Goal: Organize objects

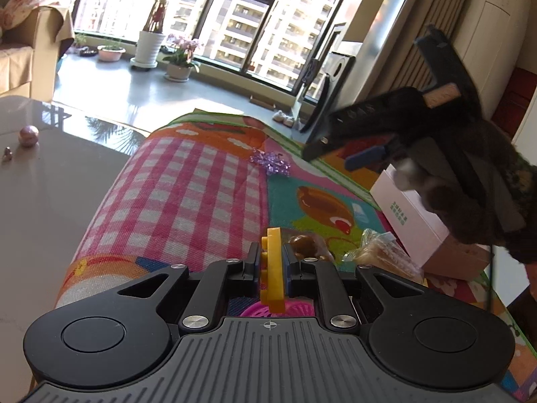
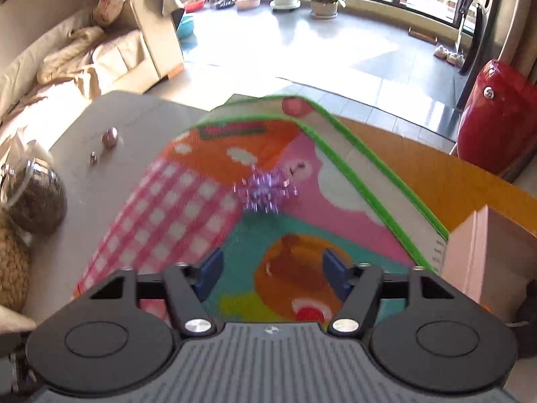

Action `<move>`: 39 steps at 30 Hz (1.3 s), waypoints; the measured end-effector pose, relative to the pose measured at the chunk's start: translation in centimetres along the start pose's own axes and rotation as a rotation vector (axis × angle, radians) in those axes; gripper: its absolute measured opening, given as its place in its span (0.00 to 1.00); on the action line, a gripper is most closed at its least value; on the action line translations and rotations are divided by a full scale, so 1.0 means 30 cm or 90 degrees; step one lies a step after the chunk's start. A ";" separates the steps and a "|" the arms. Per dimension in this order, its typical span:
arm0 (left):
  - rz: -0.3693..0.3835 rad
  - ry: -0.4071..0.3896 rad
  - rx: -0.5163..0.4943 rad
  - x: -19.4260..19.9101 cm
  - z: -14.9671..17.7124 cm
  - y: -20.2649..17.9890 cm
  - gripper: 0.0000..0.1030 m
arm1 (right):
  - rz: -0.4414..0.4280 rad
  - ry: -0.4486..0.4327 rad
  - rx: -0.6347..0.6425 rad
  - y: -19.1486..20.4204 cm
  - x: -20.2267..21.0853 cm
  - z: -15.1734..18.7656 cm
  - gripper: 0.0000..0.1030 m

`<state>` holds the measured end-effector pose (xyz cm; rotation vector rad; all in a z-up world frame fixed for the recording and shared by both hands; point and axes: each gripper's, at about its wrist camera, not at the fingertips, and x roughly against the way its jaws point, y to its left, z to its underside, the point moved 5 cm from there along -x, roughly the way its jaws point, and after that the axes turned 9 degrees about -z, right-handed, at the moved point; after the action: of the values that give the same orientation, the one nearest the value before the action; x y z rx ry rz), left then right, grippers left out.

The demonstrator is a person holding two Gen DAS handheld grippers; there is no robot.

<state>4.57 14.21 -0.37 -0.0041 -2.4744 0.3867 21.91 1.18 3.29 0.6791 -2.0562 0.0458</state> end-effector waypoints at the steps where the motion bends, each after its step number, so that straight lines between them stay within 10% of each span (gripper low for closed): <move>1: -0.004 0.001 -0.001 0.003 0.003 0.004 0.15 | 0.018 -0.013 0.001 -0.004 -0.050 -0.036 0.79; 7: -0.026 0.012 0.005 0.012 0.011 0.035 0.15 | 0.050 -0.010 -0.046 -0.037 -0.265 -0.099 0.76; 8: -0.029 0.012 0.005 0.014 0.010 0.036 0.15 | 0.035 -0.011 -0.033 -0.023 -0.251 -0.098 0.50; 13: -0.028 0.001 0.000 0.040 0.004 0.005 0.15 | -0.043 -0.027 -0.005 0.032 -0.042 -0.044 0.11; 19: -0.002 0.007 -0.021 0.055 0.027 -0.095 0.15 | -0.017 -0.036 0.043 0.025 0.152 0.060 0.13; 21: -0.001 0.008 -0.031 0.062 0.033 -0.118 0.15 | -0.016 -0.041 0.042 0.012 0.146 0.062 0.24; 23: -0.001 0.008 -0.043 0.073 0.038 -0.132 0.15 | -0.017 -0.052 0.029 -0.002 0.114 0.057 0.61; 31: -0.027 0.022 -0.042 0.072 0.040 -0.096 0.15 | 0.016 -0.013 -0.013 -0.026 -0.198 0.019 0.78; 35: -0.036 0.028 -0.037 0.070 0.044 -0.082 0.15 | 0.028 -0.009 0.080 0.061 -0.194 0.039 0.52; 39: -0.032 0.028 -0.038 0.078 0.051 -0.100 0.15 | -0.007 -0.018 0.080 0.097 -0.099 0.069 0.52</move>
<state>2.06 11.13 0.67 0.0247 -2.4365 0.2877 20.12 4.36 0.44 0.7717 -2.0897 0.1611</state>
